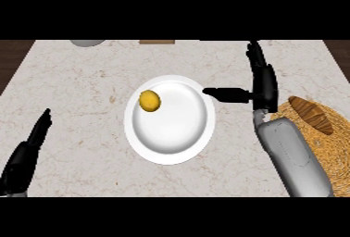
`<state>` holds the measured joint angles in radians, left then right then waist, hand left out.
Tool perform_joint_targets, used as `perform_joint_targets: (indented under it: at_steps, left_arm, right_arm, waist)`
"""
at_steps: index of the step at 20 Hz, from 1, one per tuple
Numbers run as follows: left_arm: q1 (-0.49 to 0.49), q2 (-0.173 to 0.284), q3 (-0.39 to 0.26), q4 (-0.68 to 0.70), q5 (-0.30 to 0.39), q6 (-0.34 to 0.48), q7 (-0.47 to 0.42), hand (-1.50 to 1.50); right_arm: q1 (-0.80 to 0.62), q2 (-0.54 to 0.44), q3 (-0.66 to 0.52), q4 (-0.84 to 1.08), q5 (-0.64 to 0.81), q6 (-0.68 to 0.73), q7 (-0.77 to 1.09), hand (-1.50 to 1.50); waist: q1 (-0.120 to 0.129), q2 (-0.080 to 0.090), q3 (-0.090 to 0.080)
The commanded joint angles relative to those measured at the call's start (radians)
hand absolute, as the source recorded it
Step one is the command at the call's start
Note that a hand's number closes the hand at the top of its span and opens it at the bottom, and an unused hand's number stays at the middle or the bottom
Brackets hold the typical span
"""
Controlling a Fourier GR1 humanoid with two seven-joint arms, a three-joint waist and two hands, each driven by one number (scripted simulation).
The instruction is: Pick the lemon from the placemat and place it in the plate
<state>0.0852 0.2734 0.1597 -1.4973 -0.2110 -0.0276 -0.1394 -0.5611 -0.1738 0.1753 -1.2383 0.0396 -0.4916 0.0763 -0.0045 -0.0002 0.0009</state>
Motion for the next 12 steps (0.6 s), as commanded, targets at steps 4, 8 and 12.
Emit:
perform_joint_targets:
  at_steps: [4,8,12]
  left_arm:
    - [0.038,-0.003,-0.005,-0.082,0.001,-0.025,0.04,0.0]
    - [0.021,-0.007,-0.007,-0.132,0.006,-0.045,0.109,0.0]
    - [0.057,-0.049,-0.02,-0.096,-0.043,-0.003,0.046,0.0]
  right_arm:
    - [0.141,-0.15,-0.166,-0.018,-0.135,0.225,-0.233,-1.5]
    - [0.19,-0.208,-0.223,-0.034,-0.157,0.304,-0.251,-1.5]
    - [0.186,-0.232,-0.286,0.06,-0.174,0.398,-0.317,-1.5]
  waist:
    - [0.009,0.0,0.0]
    - [0.005,-0.001,0.0]
    - [0.009,0.0,-0.001]
